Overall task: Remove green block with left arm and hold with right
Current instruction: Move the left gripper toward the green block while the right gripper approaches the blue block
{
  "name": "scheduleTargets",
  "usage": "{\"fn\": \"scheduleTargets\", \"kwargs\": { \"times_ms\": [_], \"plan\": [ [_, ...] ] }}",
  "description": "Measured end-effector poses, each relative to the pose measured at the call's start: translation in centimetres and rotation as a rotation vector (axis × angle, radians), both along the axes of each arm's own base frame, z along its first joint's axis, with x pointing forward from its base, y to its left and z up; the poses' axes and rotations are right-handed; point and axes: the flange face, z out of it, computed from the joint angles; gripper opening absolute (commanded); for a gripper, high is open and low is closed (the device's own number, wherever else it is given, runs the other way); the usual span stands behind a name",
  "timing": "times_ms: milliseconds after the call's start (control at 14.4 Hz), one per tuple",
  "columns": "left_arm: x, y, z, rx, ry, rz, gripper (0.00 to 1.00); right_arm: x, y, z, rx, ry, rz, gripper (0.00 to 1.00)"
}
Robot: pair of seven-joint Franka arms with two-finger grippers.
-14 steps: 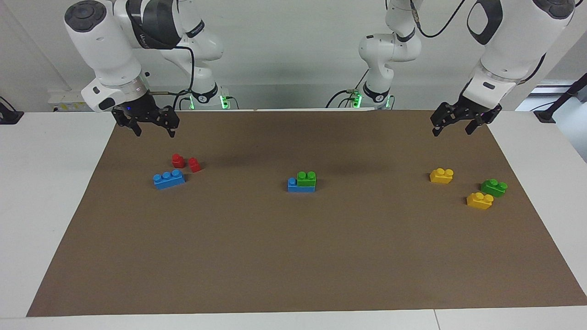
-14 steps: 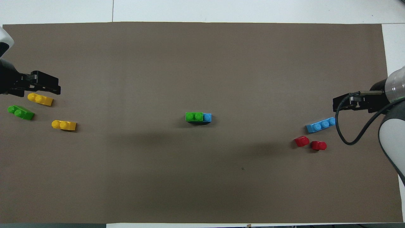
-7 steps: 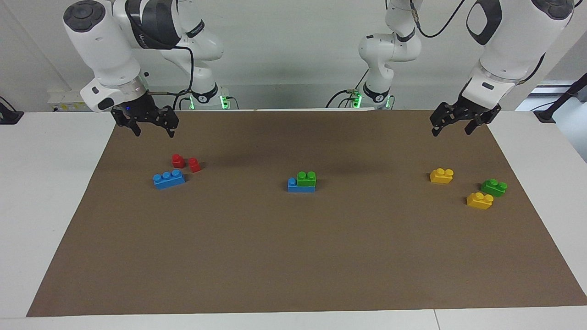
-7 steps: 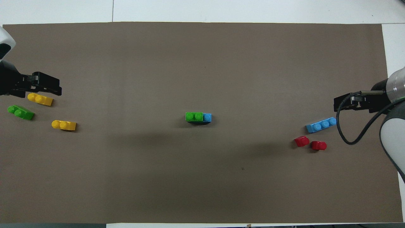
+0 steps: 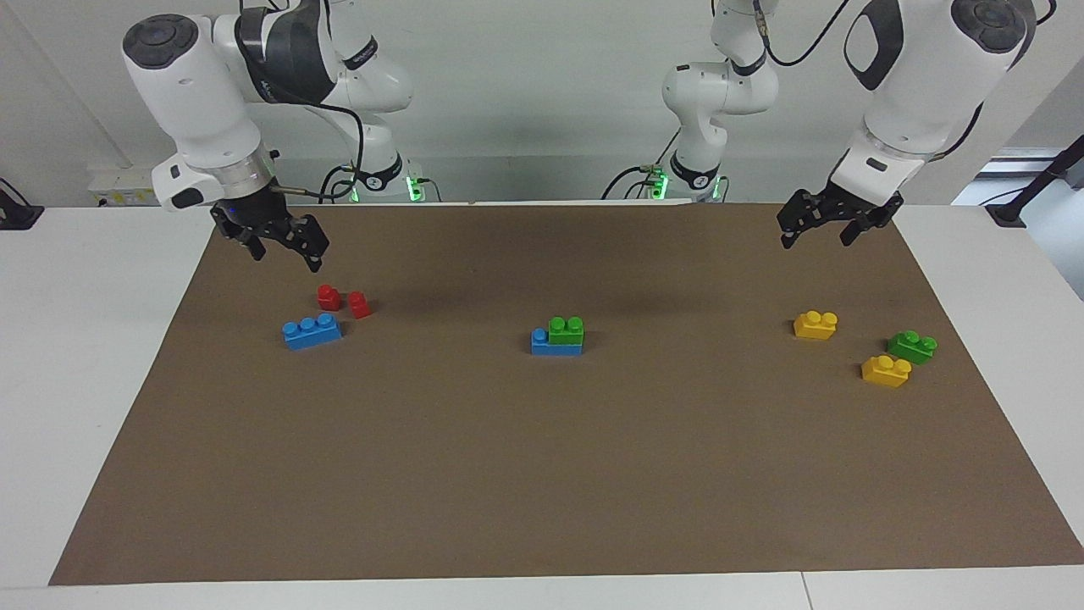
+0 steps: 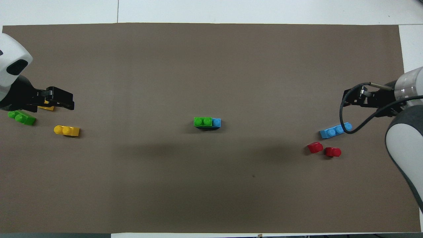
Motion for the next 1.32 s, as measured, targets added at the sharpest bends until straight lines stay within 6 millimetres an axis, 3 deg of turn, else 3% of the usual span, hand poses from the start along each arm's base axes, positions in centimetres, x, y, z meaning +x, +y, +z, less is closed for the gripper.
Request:
{"fn": "scheduleTargets", "kwargs": {
  "times_ms": [416,624,970,1317],
  "plan": [
    [-1.6,-7.1,-1.9,-0.010,-0.065,0.315,1.00,1.1,7.5,-4.3,0.110,0.078,-0.596,0.98],
    [-3.0,-11.1,-3.4,-0.035,-0.097,0.545,1.00,2.1,10.3,-6.7,0.202,0.145,-0.815,0.98],
    [-5.4,-17.5,-5.9,-0.076,-0.100,0.922,1.00,3.6,14.2,-9.9,0.364,0.241,-1.019,0.98],
    [-5.6,-22.8,-10.4,-0.089,-0.073,1.225,1.00,3.1,19.5,-13.2,0.438,0.270,-1.109,0.97]
  ]
}}
